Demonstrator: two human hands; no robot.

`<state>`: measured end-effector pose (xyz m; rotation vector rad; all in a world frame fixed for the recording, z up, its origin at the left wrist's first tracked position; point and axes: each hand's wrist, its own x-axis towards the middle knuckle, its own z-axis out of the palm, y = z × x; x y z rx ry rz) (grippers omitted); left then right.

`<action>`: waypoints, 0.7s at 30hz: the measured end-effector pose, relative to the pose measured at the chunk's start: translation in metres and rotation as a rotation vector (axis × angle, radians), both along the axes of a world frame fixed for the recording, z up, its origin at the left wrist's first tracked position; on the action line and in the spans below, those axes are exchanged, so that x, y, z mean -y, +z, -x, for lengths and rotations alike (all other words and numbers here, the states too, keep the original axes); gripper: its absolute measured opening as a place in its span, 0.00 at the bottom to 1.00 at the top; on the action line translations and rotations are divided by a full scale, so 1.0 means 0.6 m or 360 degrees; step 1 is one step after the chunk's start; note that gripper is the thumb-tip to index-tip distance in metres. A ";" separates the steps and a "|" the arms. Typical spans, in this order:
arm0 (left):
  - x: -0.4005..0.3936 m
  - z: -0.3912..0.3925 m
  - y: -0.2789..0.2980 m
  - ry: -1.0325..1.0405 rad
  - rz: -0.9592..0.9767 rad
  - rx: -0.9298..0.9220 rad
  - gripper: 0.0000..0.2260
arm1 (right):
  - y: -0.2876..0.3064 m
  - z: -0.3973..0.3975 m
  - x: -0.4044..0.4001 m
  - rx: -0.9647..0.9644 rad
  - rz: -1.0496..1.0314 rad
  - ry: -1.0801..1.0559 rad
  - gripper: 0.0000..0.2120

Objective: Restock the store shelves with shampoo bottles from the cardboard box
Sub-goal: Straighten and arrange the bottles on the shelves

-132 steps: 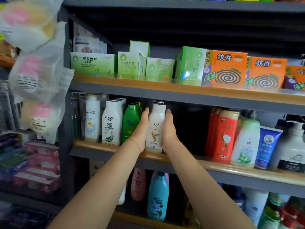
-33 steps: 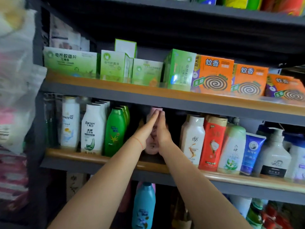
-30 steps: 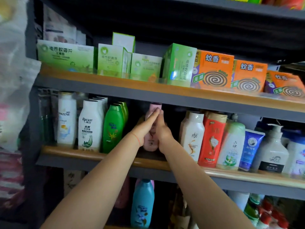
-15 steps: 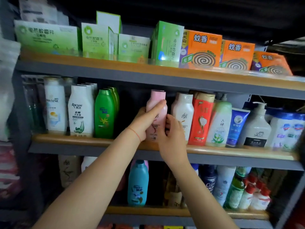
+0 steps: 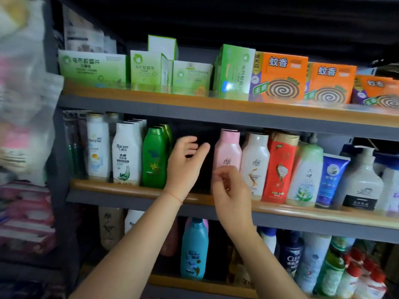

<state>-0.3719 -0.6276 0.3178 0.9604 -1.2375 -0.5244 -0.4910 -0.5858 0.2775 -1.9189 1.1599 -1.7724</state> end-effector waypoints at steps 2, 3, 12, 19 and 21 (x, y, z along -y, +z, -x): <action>-0.017 -0.050 -0.021 0.0440 0.0334 -0.0008 0.07 | 0.015 -0.040 0.014 0.0032 -0.0016 0.0128 0.10; -0.018 -0.073 -0.034 0.0599 0.0397 0.0018 0.08 | 0.022 -0.062 0.027 0.0061 -0.0034 0.0175 0.10; -0.032 -0.112 -0.039 0.0224 -0.0137 -0.0083 0.17 | 0.080 -0.201 0.131 0.0303 -0.0813 0.0455 0.40; 0.012 -0.134 0.011 0.0037 -0.0558 -0.0283 0.27 | 0.081 -0.232 0.140 0.0466 -0.0959 0.0495 0.41; 0.016 -0.133 0.016 -0.0002 -0.0575 -0.0287 0.31 | 0.084 -0.237 0.144 0.0501 -0.0956 0.0464 0.43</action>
